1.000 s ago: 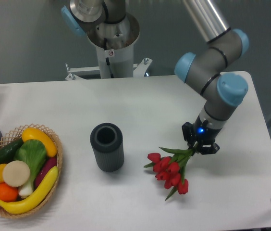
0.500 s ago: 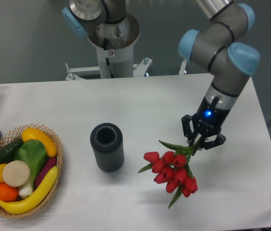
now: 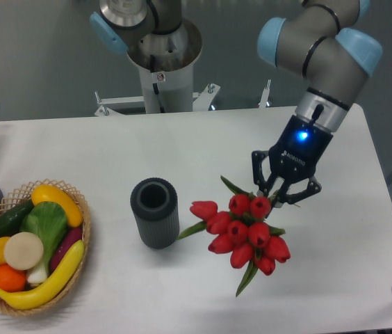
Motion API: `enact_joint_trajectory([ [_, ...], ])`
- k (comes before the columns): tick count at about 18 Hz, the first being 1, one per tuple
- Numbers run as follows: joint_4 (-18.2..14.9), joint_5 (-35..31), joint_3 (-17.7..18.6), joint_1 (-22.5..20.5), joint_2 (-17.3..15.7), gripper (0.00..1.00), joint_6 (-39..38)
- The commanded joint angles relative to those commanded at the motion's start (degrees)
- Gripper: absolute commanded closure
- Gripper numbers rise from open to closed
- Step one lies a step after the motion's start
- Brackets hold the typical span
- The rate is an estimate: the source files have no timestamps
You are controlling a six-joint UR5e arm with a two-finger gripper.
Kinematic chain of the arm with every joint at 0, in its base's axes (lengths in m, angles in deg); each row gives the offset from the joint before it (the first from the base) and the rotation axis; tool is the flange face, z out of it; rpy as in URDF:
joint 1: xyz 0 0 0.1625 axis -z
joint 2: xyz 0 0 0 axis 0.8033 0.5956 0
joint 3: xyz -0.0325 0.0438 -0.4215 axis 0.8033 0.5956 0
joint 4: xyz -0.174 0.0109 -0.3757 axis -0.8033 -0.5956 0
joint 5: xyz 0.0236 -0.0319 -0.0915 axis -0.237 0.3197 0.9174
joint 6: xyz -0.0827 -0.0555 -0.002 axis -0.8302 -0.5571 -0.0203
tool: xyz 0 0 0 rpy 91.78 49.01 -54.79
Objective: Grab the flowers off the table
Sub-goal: 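Lift the gripped tulip bunch up off the table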
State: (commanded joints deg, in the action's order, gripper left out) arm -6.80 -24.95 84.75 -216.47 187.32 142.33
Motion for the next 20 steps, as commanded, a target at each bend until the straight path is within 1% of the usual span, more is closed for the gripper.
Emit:
enact_joint_trajectory([
  [2,0.0,2.7,0.4,-1.6,-0.6,0.78,-0.2],
  [4,0.0,6.2,0.8,-2.2,-0.6,0.78,-0.2],
  [6,0.0,7.8,0.8,-2.6,-0.5,0.78,-0.2],
  [11,0.0,7.9,0.8,-2.7,-0.5,0.78,-0.2],
  [18,0.1,8.0,-0.2,-1.9,-0.3,0.78,0.0],
  [20,1.1,8.0,0.0,-1.9,-0.1,0.78,-0.1],
])
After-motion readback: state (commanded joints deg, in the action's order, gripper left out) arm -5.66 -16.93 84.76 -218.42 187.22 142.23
